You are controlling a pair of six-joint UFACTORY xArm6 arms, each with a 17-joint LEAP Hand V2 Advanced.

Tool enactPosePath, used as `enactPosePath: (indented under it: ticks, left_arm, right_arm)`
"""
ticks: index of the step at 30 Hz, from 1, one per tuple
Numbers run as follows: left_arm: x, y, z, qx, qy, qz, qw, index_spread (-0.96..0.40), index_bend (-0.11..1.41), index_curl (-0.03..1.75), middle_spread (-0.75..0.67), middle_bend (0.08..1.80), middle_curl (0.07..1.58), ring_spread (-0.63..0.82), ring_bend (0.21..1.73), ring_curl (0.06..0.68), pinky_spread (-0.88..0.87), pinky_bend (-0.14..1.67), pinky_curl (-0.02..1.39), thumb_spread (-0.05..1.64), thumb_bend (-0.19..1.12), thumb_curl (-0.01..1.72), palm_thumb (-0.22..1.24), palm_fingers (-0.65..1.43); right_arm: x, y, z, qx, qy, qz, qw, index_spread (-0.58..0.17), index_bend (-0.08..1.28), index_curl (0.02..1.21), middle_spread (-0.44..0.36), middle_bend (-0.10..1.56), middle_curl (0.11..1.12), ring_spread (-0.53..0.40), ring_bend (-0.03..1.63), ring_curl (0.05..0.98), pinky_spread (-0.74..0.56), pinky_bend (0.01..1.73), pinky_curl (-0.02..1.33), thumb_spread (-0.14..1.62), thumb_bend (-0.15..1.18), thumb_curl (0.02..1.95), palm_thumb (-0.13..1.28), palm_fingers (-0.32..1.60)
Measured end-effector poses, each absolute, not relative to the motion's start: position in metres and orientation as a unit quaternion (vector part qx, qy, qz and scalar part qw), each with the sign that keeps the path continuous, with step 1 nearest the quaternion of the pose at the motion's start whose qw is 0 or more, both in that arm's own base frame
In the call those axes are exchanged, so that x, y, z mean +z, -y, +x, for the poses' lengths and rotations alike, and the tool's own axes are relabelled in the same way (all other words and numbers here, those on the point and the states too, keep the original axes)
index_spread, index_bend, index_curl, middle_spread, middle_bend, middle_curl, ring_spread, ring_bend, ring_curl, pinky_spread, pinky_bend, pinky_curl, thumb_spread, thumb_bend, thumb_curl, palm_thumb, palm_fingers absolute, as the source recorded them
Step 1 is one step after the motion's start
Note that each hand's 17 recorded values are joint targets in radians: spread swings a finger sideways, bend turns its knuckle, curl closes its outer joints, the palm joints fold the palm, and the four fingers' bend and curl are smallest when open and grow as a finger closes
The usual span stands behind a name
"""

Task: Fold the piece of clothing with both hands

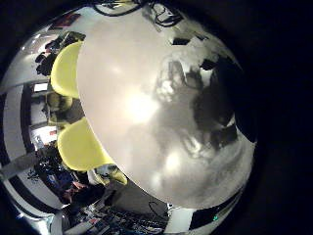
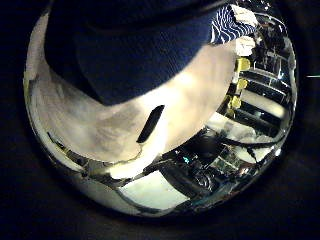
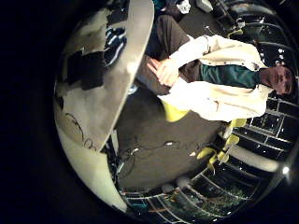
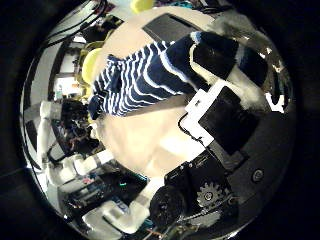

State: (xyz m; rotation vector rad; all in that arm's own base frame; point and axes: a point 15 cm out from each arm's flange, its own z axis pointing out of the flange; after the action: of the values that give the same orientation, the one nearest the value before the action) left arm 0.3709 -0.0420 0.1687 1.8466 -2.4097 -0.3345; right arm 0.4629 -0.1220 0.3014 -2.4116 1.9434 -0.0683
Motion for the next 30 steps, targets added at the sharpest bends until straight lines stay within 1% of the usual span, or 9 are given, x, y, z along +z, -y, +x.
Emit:
enactPosePath:
  ticks: [4,8,12,18,24,25,28,29,30]
  left_arm:
    - [0.196,0.034,0.366,-0.092,0.788,0.608,0.043,-0.12,0.17,0.44,-0.01,0.22,0.37,-0.02,0.72,0.223,0.07,0.38,0.33,1.14,-0.02,0.27,0.2,0.35]
    - [0.234,0.025,0.351,-0.052,0.773,0.629,0.056,-0.16,0.14,0.41,-0.1,0.36,0.42,-0.14,0.77,0.234,-0.05,0.43,0.34,1.14,-0.02,0.27,0.21,0.51]
    - [0.265,-0.006,0.333,-0.017,0.757,0.652,0.047,-0.2,0.18,0.41,-0.17,0.44,0.48,-0.22,0.8,0.256,-0.14,0.46,0.36,1.13,-0.02,0.28,0.23,0.54]
    - [0.282,-0.056,0.297,0.005,0.73,0.684,0.021,-0.24,0.19,0.44,-0.24,0.45,0.53,-0.31,0.85,0.286,-0.26,0.55,0.38,1.12,-0.02,0.3,0.25,0.55]
    - [0.277,-0.078,0.268,0.011,0.714,0.7,0.012,-0.27,0.2,0.47,-0.29,0.45,0.57,-0.35,0.86,0.303,-0.34,0.61,0.4,1.12,-0.02,0.3,0.23,0.55]
    - [0.276,-0.079,0.265,0.011,0.713,0.701,0.011,-0.27,0.2,0.48,-0.29,0.45,0.57,-0.35,0.86,0.305,-0.34,0.61,0.4,1.12,-0.02,0.3,0.23,0.55]
    - [0.275,-0.081,0.256,0.014,0.71,0.704,0.005,-0.29,0.2,0.5,-0.31,0.45,0.59,-0.37,0.86,0.311,-0.38,0.63,0.41,1.13,-0.02,0.3,0.23,0.55]
    - [0.275,-0.08,0.254,0.017,0.708,0.706,0.003,-0.29,0.21,0.5,-0.31,0.45,0.6,-0.37,0.86,0.315,-0.38,0.63,0.41,1.13,-0.02,0.3,0.24,0.55]
    - [0.275,-0.08,0.253,0.018,0.707,0.707,0.003,-0.29,0.21,0.51,-0.32,0.45,0.6,-0.37,0.86,0.316,-0.39,0.63,0.41,1.13,-0.02,0.3,0.24,0.55]
  right_arm:
    - [0.327,0.054,0.475,-0.037,-0.575,-0.816,0.043,-0.383,1.02,0.99,-0.24,1.23,1.03,-0.281,1.41,0.843,-0.26,1.33,0.92,1.15,-0.01,0.74,1.06,0.81]
    - [0.35,-0.04,0.479,-0.052,-0.498,-0.864,0.061,-0.38,1.01,1.0,-0.238,1.23,1.03,-0.285,1.41,0.848,-0.25,1.34,0.93,1.14,-0.01,0.75,1.06,0.82]
    - [0.367,-0.139,0.473,-0.063,-0.425,-0.9,0.071,-0.378,1.02,1.0,-0.237,1.23,1.03,-0.286,1.41,0.851,-0.25,1.33,0.94,1.13,-0.01,0.77,1.07,0.82]
    - [0.347,-0.261,0.479,-0.077,-0.342,-0.936,0.041,-0.375,1.01,1.01,-0.236,1.22,1.03,-0.286,1.4,0.854,-0.25,1.32,0.94,1.12,-0.01,0.78,1.07,0.83]
    - [0.285,-0.328,0.491,-0.05,-0.308,-0.95,0.004,-0.375,0.95,1.0,-0.233,1.19,1.02,-0.279,1.38,0.835,-0.27,1.28,0.92,1.14,-0.03,0.75,0.97,0.83]
    - [0.277,-0.333,0.49,-0.046,-0.305,-0.951,0.001,-0.378,0.88,0.98,-0.232,1.18,1.0,-0.277,1.38,0.82,-0.29,1.25,0.91,1.14,-0.04,0.74,0.93,0.8]
    - [0.274,-0.334,0.492,-0.045,-0.306,-0.951,0.001,-0.378,0.55,0.9,-0.231,1.09,0.94,-0.281,1.37,0.785,-0.39,1.22,0.86,1.16,-0.03,0.7,0.86,0.5]
    - [0.276,-0.331,0.494,-0.046,-0.307,-0.951,0.003,-0.37,0.41,0.85,-0.216,0.98,0.9,-0.285,1.34,0.762,-0.39,1.21,0.84,1.16,-0.03,0.69,0.85,0.27]
    - [0.279,-0.328,0.495,-0.045,-0.309,-0.95,0.006,-0.384,0.38,0.82,-0.236,0.86,0.85,-0.264,1.3,0.768,-0.34,1.19,0.87,1.16,-0.03,0.67,0.83,0.04]
